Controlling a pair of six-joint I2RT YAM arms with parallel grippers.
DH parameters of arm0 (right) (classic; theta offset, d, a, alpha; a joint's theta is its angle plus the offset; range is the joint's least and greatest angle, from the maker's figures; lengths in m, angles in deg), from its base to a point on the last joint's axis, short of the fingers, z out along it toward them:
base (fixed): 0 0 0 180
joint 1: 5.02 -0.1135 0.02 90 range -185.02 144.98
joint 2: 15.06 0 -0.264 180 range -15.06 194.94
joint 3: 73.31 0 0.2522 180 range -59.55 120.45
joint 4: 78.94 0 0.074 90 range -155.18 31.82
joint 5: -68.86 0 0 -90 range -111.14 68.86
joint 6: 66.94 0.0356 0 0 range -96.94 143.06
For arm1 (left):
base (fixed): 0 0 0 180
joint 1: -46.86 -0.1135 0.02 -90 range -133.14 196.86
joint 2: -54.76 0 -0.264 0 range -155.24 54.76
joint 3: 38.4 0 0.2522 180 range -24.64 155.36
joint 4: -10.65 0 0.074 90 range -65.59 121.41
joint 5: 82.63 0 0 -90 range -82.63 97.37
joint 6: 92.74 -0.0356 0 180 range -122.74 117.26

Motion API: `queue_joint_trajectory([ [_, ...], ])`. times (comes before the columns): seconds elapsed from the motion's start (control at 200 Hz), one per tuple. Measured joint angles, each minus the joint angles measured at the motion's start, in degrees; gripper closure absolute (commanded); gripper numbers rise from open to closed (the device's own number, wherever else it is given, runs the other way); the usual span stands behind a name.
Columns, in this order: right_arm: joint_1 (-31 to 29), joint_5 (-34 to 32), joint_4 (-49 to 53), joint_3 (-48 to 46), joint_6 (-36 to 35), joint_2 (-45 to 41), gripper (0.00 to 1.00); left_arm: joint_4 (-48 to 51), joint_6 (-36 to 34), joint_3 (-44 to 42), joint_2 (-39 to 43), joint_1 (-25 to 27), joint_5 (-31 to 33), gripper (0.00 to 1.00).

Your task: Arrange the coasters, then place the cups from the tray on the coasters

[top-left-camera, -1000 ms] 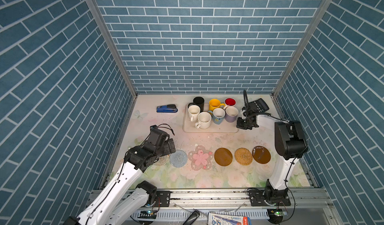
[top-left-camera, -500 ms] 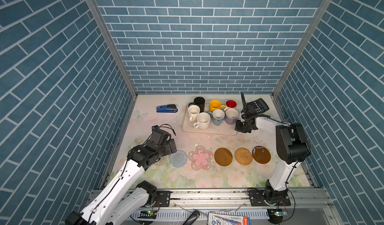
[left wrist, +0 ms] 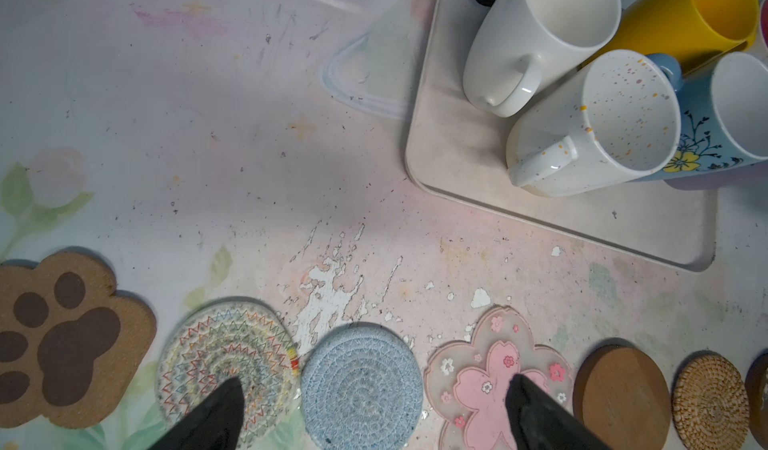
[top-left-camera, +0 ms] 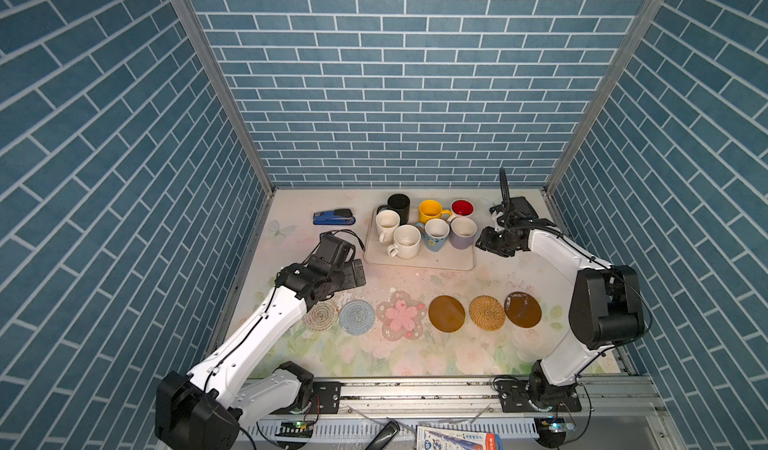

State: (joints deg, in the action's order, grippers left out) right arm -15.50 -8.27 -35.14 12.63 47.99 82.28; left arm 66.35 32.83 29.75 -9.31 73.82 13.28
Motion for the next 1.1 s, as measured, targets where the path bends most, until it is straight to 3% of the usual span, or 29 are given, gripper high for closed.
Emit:
queue_joint_trajectory([
  [0.45, 2.5, 1.0, 5.0, 22.0, 0.8, 16.4, 0.41, -1.1, -2.6, 4.8, -7.2, -3.5, -2.7, 0.01],
  [0.6, 2.4, 1.1, 6.4, 25.3, 0.8, 18.5, 0.47, -1.6, -2.8, 4.9, -8.9, -4.2, -3.3, 0.01],
  [0.765, 1.8, 1.1, 7.7, 28.1, -0.2, 18.5, 0.6, -2.9, -2.8, 4.9, -11.2, -4.7, -4.1, 0.01],
  [0.975, -0.6, 1.2, 10.4, 35.0, -1.9, 18.9, 0.53, -3.8, -2.8, 5.8, -12.8, -4.8, -4.7, 0.01],
  [1.1, -3.2, 0.5, 11.9, 40.1, -2.8, 21.2, 0.56, -4.0, -2.8, 5.8, -12.9, -4.8, -4.8, 0.01],
])
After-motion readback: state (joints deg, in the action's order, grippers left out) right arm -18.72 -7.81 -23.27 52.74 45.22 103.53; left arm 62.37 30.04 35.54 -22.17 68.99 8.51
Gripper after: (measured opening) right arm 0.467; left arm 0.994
